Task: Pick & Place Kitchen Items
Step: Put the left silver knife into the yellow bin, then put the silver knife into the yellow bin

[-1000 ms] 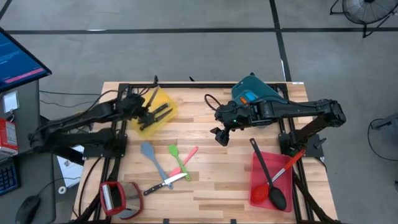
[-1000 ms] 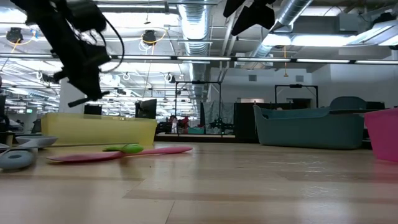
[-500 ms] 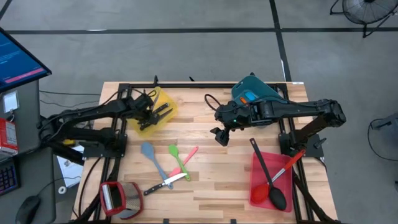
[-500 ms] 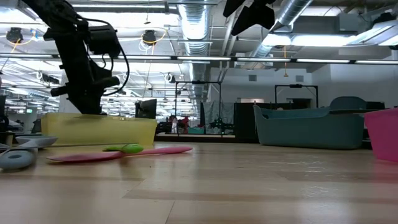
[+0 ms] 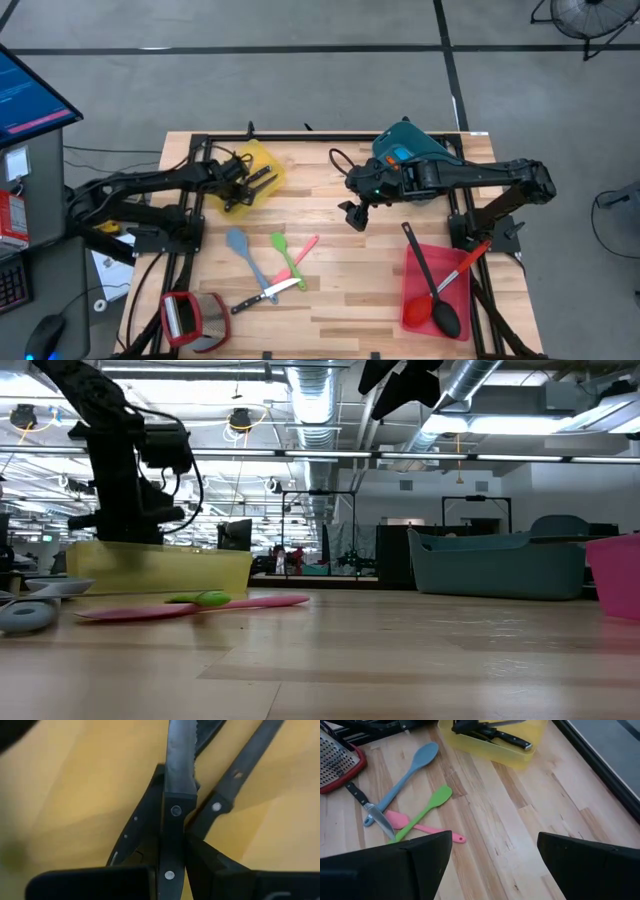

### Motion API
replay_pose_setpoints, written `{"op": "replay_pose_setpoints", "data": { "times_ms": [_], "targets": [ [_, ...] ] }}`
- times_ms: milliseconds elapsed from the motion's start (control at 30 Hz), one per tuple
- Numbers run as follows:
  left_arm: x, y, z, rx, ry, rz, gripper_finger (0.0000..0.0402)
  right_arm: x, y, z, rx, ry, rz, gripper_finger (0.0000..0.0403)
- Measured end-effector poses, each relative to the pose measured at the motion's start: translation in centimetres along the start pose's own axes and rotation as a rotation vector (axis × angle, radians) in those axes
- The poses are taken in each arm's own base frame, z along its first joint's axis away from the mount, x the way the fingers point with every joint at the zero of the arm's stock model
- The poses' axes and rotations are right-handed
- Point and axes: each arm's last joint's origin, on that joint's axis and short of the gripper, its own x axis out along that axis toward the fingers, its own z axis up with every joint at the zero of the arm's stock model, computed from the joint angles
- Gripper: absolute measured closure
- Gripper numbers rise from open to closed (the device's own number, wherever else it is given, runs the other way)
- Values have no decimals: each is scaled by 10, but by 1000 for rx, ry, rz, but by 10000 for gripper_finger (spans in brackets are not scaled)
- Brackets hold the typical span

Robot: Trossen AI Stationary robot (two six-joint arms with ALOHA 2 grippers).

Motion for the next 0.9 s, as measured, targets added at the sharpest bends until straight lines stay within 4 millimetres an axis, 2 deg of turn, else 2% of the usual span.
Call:
{"op": "replay_pose_setpoints", "data": {
  "times_ms": [333, 600, 733, 900],
  "targets": [
    [5, 1, -3, 28, 5, 5, 338, 1, -3, 1, -5, 1, -4, 112],
    [9, -1, -2, 42, 6, 5, 335, 1, -3, 1, -6, 1, -5, 112],
    [9, -4, 1, 124, -16, -23, 308, 1, -4, 1, -5, 1, -7, 112],
    [2, -3, 2, 171, -43, -70, 246, 2, -6, 2, 2, 1, -13, 112]
  ]
}}
